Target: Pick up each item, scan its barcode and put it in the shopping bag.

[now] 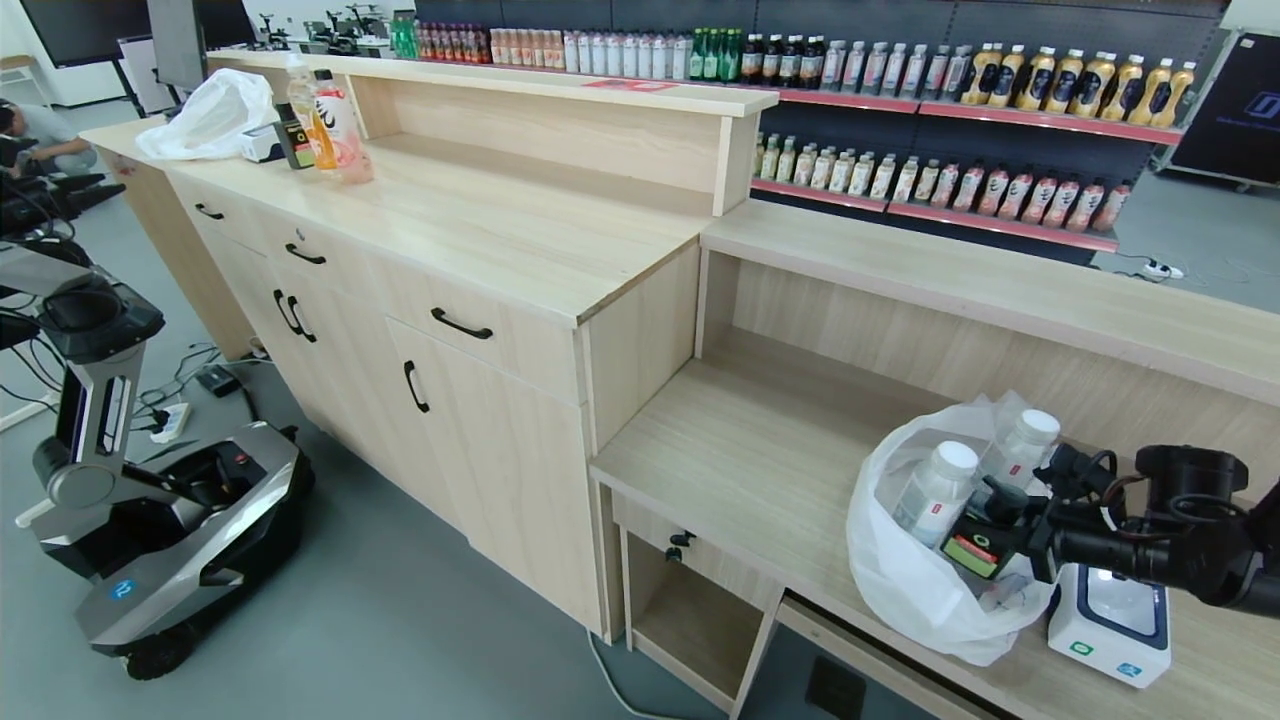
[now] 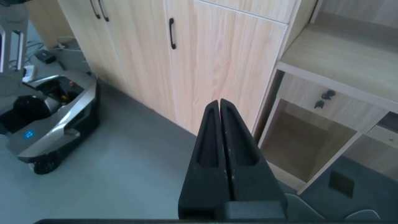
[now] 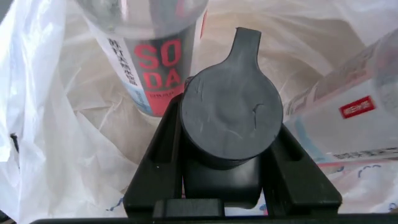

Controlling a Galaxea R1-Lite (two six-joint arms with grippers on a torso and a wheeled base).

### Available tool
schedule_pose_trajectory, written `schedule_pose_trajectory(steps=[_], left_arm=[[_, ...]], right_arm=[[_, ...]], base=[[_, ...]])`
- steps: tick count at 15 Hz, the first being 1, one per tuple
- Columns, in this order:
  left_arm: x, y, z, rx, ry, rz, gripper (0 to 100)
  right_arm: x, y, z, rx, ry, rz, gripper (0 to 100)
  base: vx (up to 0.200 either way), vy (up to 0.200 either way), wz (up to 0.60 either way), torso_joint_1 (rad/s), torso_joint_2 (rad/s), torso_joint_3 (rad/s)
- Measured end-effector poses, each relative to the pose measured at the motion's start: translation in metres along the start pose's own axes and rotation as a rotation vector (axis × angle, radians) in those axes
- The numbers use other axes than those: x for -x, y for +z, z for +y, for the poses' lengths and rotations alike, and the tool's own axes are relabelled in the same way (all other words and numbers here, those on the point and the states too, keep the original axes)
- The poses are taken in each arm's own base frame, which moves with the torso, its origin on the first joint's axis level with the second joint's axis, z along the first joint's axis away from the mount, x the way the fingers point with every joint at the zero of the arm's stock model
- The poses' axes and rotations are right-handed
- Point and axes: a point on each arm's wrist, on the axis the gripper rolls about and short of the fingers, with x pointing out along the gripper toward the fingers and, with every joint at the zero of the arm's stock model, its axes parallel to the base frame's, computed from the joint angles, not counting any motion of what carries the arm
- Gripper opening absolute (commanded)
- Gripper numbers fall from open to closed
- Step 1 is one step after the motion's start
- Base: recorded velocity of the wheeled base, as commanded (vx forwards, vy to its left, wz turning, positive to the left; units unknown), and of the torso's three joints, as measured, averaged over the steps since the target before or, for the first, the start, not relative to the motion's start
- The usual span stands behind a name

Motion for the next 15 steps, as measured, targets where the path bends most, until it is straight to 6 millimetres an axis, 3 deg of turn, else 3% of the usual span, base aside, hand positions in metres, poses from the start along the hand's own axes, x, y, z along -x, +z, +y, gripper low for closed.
schedule_pose_trajectory(steps=[7,8,12,15], left_arm=[[0.0,0.0,0.0,0.0,0.0,0.0,0],[0.0,0.0,0.0,0.0,0.0,0.0,0],[0.0,0.0,0.0,0.0,0.0,0.0,0],[0.0,0.0,0.0,0.0,-0.001,0.0,0]], right_arm=[[-0.015,-0.022,-0.007,-0.106,0.011,0.015,0],[-0.016,-0.023,-0.007,-0.109,0.012,0.016,100],[-0.005,-0.029,-0.002,-0.154,0.023,0.016,100],[0.014,-0.02,0.0,-0.164,0.037,-0.028,100]], base=[[0.0,0.0,0.0,0.0,0.0,0.0],[0.0,0.0,0.0,0.0,0.0,0.0],[0.0,0.0,0.0,0.0,0.0,0.0],[0.0,0.0,0.0,0.0,0.0,0.0]])
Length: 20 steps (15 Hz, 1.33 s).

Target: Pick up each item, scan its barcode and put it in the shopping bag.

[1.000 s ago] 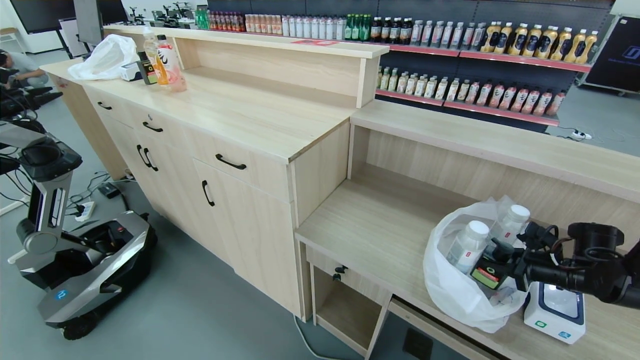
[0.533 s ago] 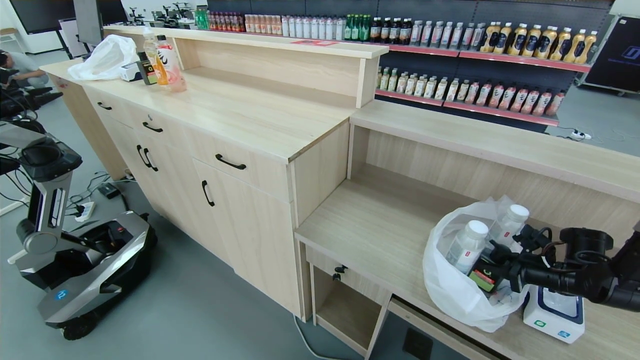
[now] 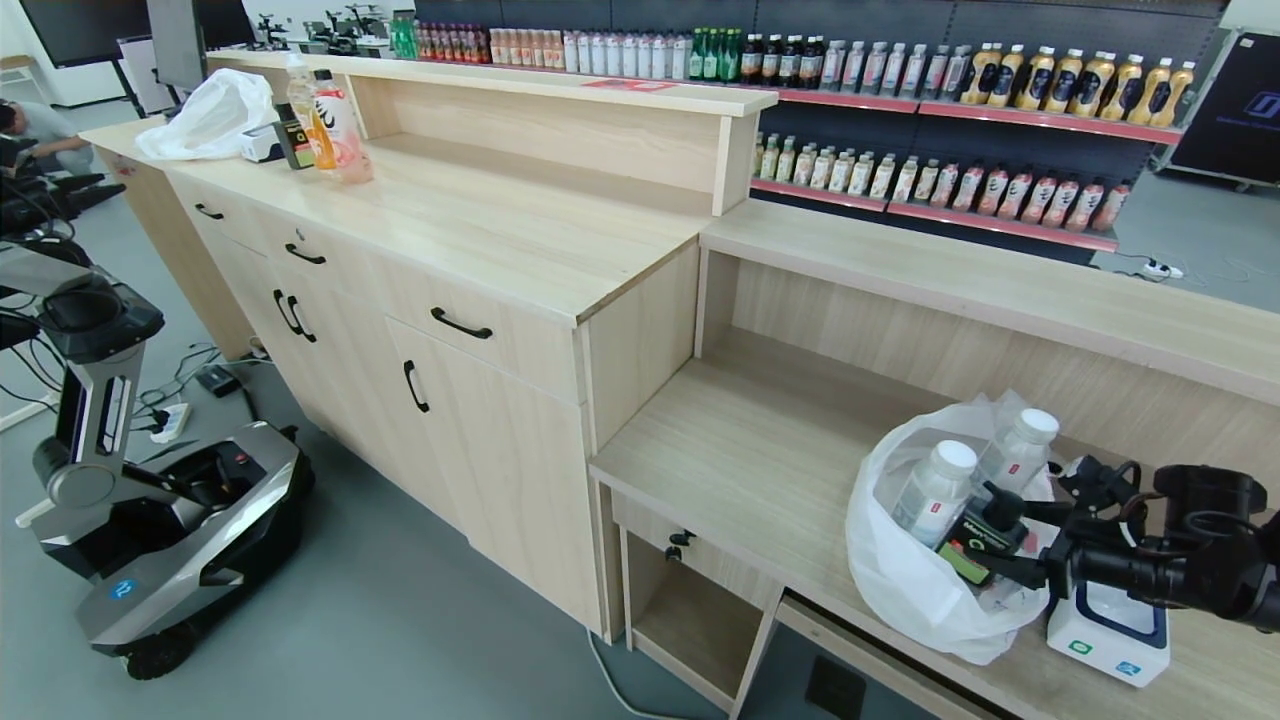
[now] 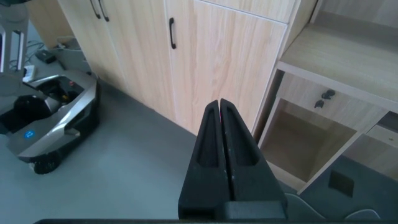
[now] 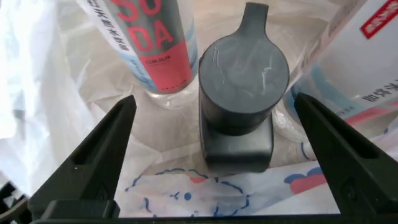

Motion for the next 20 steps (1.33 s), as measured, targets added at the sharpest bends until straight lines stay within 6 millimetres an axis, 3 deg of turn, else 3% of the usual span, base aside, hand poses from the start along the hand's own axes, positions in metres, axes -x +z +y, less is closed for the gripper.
schedule_pose_trajectory(steps=[3,8,14,17,20], left_arm=[[0.0,0.0,0.0,0.0,0.001,0.0,0],[0.0,0.0,0.0,0.0,0.001,0.0,0],[0.0,0.0,0.0,0.0,0.001,0.0,0],[0.0,0.0,0.0,0.0,0.001,0.0,0],[0.0,0.0,0.0,0.0,0.001,0.0,0]], right_arm=[[0.027,0.017,0.012,0.007,0.008,-0.048,100],[0.08,0.071,0.035,0.082,-0.068,-0.093,100],[0.145,0.127,0.058,0.224,-0.36,-0.075,100],[0.164,0.145,0.065,0.112,-0.534,-0.078,100],[0.164,0.164,0.077,-0.024,-0.732,-0.086,100]], base=[[0.0,0.0,0.0,0.0,0.0,0.0],[0.0,0.0,0.0,0.0,0.0,0.0],[0.0,0.0,-0.6,-0.002,0.0,-0.001],[0.0,0.0,-0.6,0.006,0.0,0.005],[0.0,0.0,-0.6,0.002,0.01,0.002]])
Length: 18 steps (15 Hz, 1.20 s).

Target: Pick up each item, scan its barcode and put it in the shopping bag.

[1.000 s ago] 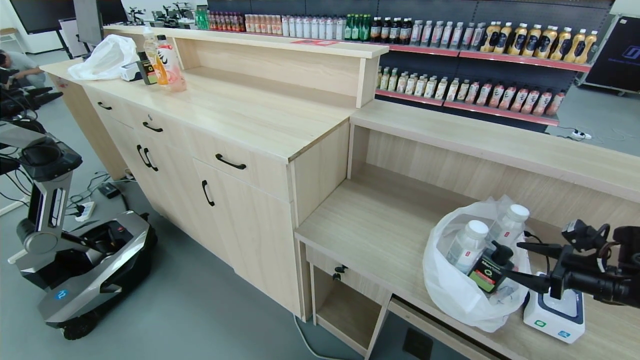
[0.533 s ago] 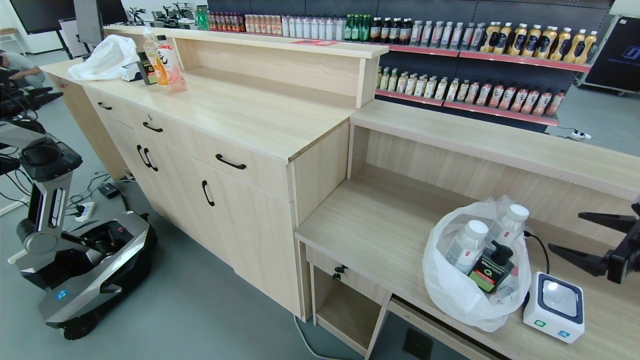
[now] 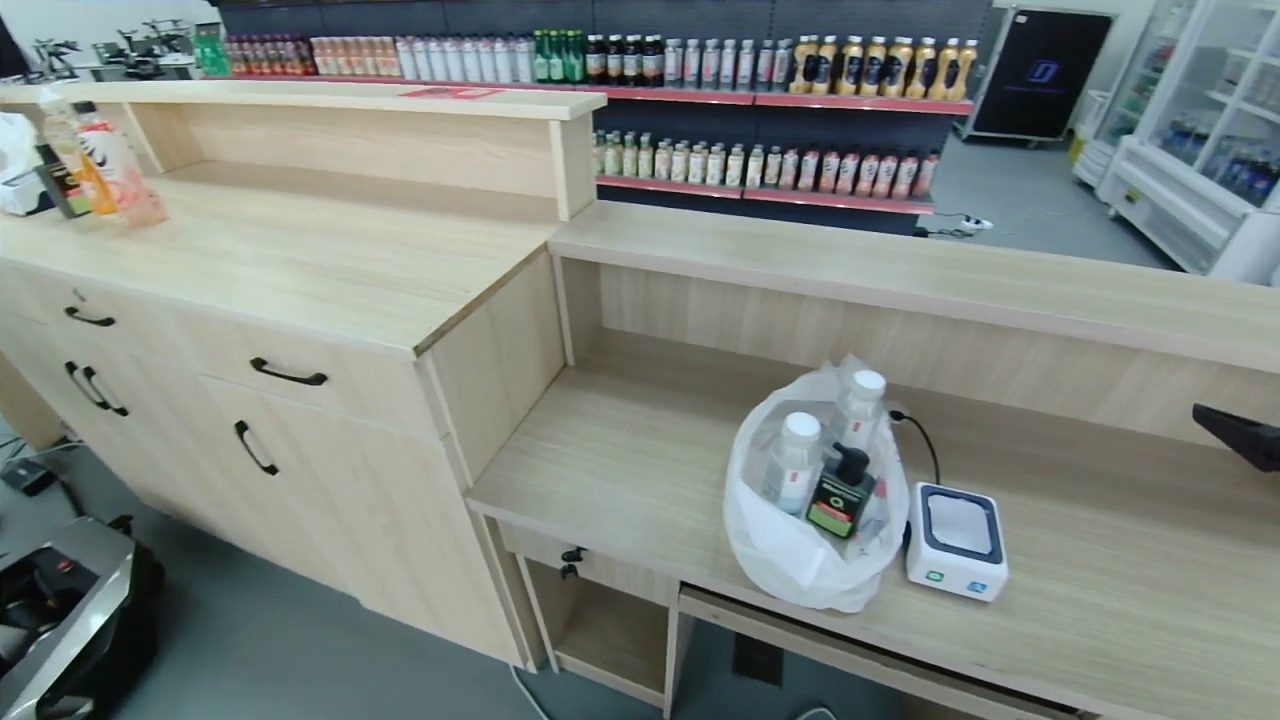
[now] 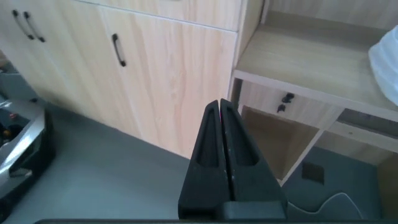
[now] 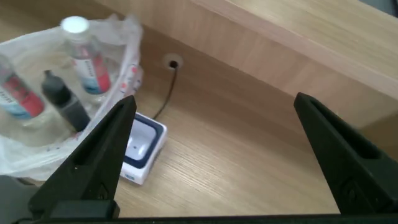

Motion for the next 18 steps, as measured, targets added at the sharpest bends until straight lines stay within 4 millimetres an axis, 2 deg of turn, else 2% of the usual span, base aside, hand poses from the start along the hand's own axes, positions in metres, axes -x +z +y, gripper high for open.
schedule_pose_trajectory(steps=[3,6,8,10,13,16,18], left_arm=[[0.0,0.0,0.0,0.0,0.0,0.0,0],[0.0,0.0,0.0,0.0,0.0,0.0,0],[0.0,0.0,0.0,0.0,-0.001,0.0,0],[0.0,0.0,0.0,0.0,0.0,0.0,0],[0.0,0.0,0.0,0.0,0.0,0.0,0],[0.0,0.0,0.0,0.0,-0.001,0.0,0],[0.0,0.0,0.0,0.0,0.0,0.0,0]], right_arm=[[0.011,0.016,0.018,-0.056,-0.089,-0.023,100],[0.032,0.021,0.039,-0.126,-0.149,-0.033,100],[0.05,0.017,0.055,-0.256,-0.123,-0.057,100],[0.076,0.0,0.073,-0.292,-0.113,-0.057,100],[0.125,-0.033,0.1,-0.299,-0.1,-0.101,100],[0.166,-0.07,0.116,-0.303,-0.051,-0.106,100],[0.183,-0.092,0.123,-0.301,-0.012,-0.116,100]], base=[[0.0,0.0,-0.6,0.002,0.0,0.002],[0.0,0.0,0.0,0.0,0.0,0.0],[0.0,0.0,0.0,0.0,0.0,0.0],[0.0,0.0,0.0,0.0,0.0,0.0],[0.0,0.0,0.0,0.0,0.0,0.0],[0.0,0.0,0.0,0.0,0.0,0.0],[0.0,0.0,0.0,0.0,0.0,0.0]])
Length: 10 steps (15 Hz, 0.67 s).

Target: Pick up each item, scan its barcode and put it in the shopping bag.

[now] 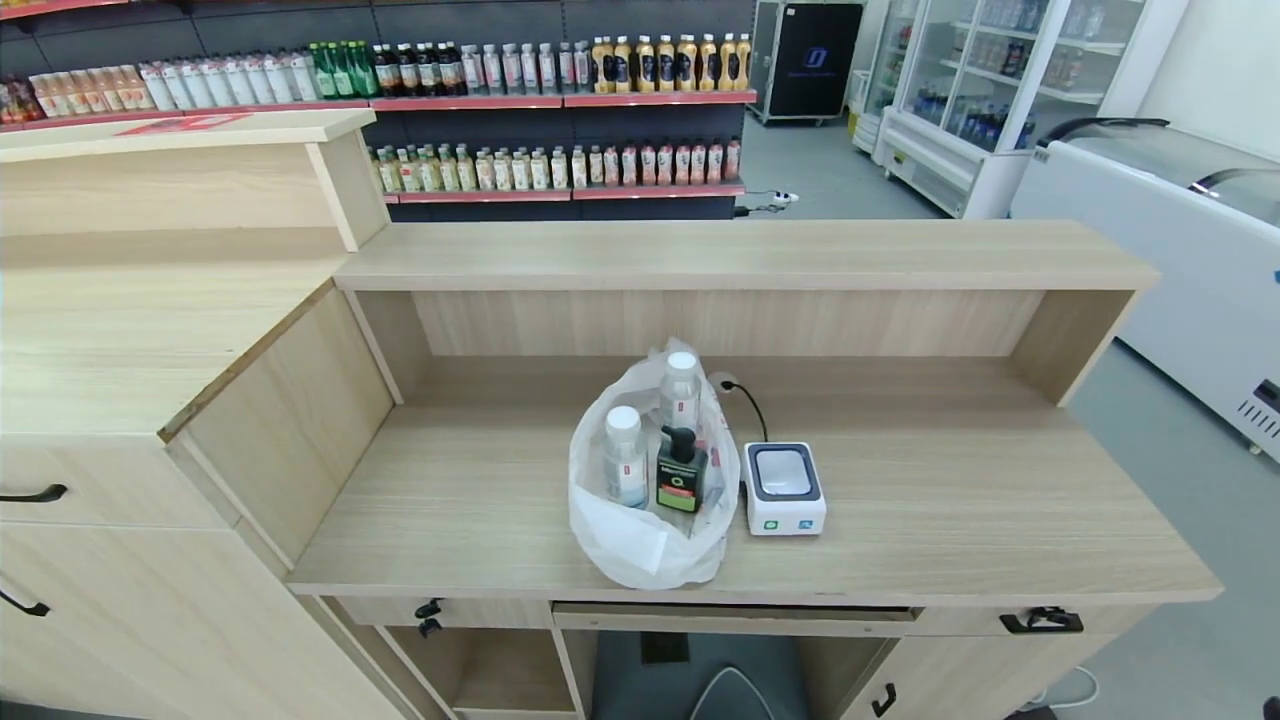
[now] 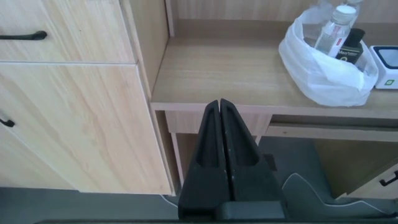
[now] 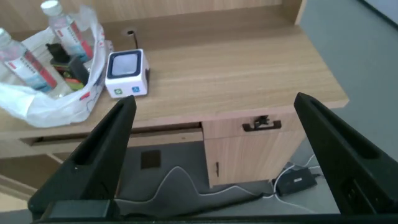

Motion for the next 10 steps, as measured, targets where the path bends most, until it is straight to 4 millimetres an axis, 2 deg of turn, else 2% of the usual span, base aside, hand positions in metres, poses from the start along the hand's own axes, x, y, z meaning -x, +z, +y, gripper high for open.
schedule_pose_trajectory(steps=[2,10], left_arm=[[0.0,0.0,0.0,0.0,-0.001,0.0,0],[0.0,0.0,0.0,0.0,0.0,0.0,0]], right_arm=[[0.012,-0.016,0.0,-0.001,0.061,-0.021,100],[0.021,-0.02,-0.002,-0.015,0.041,-0.119,100]], base=[[0.0,0.0,0.0,0.0,0.0,0.0],[0.0,0.0,0.0,0.0,0.0,0.0]])
